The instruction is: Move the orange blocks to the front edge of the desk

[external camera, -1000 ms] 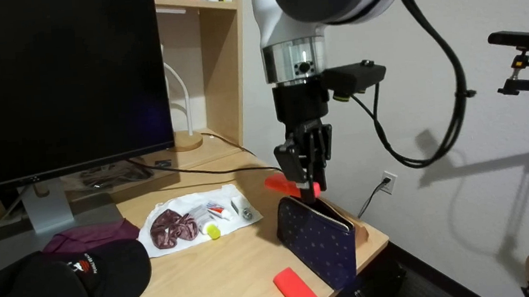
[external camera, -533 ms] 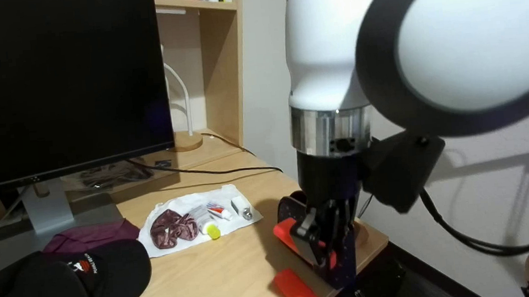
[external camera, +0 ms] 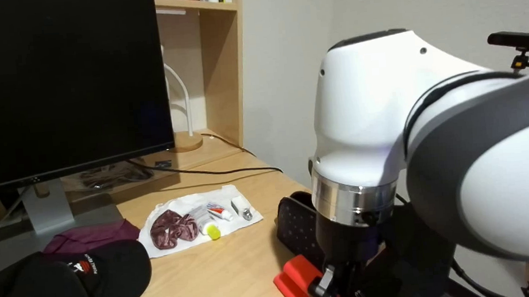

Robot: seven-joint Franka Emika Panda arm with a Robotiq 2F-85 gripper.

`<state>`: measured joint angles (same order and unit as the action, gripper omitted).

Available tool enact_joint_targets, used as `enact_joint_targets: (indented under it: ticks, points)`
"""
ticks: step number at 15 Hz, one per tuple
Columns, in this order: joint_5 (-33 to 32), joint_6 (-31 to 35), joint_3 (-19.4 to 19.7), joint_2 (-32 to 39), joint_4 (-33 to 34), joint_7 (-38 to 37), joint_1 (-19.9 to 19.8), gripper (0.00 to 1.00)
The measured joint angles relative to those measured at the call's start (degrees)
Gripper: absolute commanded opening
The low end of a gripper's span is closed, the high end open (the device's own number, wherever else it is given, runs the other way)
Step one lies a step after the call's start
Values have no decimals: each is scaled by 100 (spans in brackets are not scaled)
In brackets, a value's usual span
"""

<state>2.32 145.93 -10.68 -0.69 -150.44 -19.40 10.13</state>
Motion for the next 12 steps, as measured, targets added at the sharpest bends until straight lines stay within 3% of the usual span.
enact_joint_targets:
  ticks: [6, 12]
  points:
    - [432, 787, 12, 494, -57, 437, -4, 16]
    - [522, 964, 27, 721, -57, 702, -14, 16]
